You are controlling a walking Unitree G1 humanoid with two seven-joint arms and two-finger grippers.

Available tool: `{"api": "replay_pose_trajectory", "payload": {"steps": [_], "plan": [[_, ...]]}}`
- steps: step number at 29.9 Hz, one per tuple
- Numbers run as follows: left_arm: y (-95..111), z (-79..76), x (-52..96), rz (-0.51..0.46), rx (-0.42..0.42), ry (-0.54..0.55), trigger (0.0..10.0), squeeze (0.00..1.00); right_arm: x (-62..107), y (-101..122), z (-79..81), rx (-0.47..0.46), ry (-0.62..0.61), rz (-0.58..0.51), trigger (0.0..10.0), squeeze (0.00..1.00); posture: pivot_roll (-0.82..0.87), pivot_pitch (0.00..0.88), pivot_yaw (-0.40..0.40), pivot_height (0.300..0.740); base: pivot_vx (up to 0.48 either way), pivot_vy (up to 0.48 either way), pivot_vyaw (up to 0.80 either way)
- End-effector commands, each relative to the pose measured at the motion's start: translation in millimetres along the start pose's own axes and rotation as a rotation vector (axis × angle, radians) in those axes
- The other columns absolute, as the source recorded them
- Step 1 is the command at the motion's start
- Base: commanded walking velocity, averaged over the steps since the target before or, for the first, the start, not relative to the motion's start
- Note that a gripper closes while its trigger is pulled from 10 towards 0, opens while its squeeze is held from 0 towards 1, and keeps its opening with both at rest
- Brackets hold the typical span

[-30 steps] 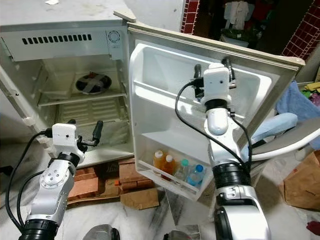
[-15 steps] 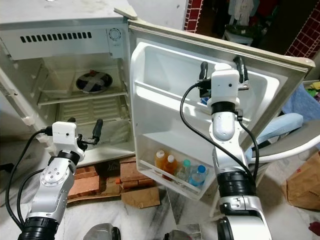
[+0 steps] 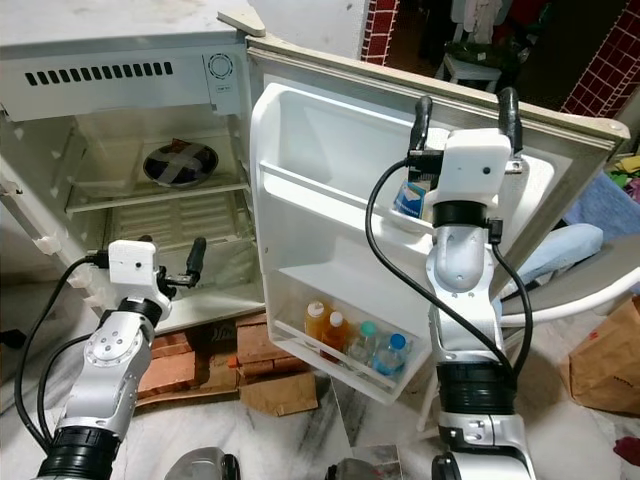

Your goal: Restocking fridge

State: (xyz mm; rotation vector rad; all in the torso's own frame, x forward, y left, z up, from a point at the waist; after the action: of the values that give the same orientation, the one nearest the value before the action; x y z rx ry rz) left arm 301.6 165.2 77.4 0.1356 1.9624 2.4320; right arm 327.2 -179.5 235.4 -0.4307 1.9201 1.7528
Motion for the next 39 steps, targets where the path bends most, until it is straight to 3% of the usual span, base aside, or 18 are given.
{"api": "replay_pose_trajectory", "payload": {"steps": [1,19,26,31,39], "plan": [[4,-2.8,-4.0,-0.009,0.000,-0.008,10.0,0.00,-4.6,8,-2.7,0.006,-0.006,-0.025,10.0,0.00,0.00,0.000,-0.020,0.740,-0.259,0.000,0.00],[5,-4.0,-6.6,-0.016,-0.001,-0.013,10.0,0.00,-0.5,4,0.4,0.003,-0.004,0.008,10.0,0.00,0.00,0.000,-0.017,0.740,-0.276,0.000,0.00],[5,-5.8,-7.5,-0.015,0.001,-0.016,10.0,0.00,1.7,-4,-17.8,0.017,-0.100,0.046,10.0,0.00,0.00,0.000,-0.019,0.740,-0.281,0.000,0.00],[3,-4.9,-6.8,-0.012,-0.002,-0.013,10.0,0.00,23.2,-38,-47.6,0.040,-0.240,0.201,10.0,0.00,0.00,0.000,-0.022,0.740,-0.282,0.000,0.00],[2,-6.7,-5.1,-0.009,-0.010,-0.018,10.0,0.00,67.1,-82,-52.4,0.050,-0.295,0.423,10.0,0.00,0.00,0.000,-0.023,0.740,-0.274,0.000,0.00]]}}
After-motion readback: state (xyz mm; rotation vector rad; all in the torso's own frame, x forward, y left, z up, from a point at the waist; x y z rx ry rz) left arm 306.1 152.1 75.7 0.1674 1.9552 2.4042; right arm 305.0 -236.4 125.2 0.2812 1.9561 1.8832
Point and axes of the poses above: a point about 5 cm out from each wrist's last joint towards the gripper, its own x axis pointing back from the gripper into the wrist, its own y axis along the axis of the wrist's last joint, z = x × y, the point moved 2 cm from there along -x, pointing out of the wrist towards the gripper, and after that the axes turned 9 degrees about -x, right-handed, at the moved point
